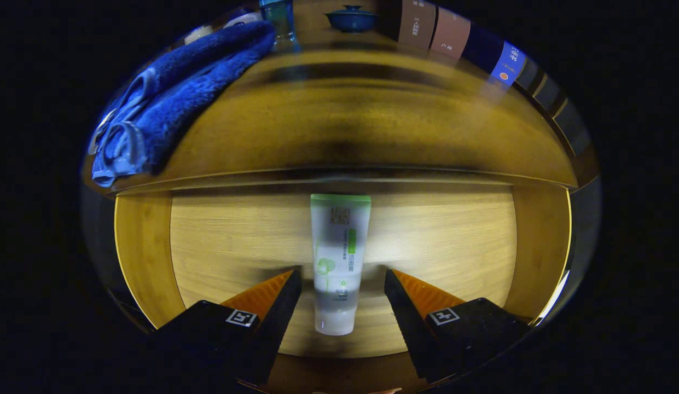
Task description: Pull open the drawer, take out the items inside it, and place them on the countertop above the cabinet.
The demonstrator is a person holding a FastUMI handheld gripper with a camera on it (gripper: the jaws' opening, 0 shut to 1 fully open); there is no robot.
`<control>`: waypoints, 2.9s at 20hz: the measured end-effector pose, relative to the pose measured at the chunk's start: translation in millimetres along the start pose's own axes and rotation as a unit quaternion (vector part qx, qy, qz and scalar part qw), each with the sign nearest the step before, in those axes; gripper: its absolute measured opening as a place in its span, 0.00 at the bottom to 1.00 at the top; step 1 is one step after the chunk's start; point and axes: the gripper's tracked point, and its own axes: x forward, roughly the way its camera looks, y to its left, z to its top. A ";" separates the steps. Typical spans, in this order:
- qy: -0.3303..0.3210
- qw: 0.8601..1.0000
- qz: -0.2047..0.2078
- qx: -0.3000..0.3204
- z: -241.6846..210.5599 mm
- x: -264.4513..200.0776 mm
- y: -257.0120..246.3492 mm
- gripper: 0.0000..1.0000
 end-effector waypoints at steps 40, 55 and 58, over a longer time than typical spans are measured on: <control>-0.202 0.976 0.063 0.042 160.2 -130.2 -15.5 0.44; -0.173 0.984 0.038 0.032 199.5 -75.0 -3.4 0.48; -0.193 0.980 0.038 0.028 202.9 -85.3 -2.8 0.78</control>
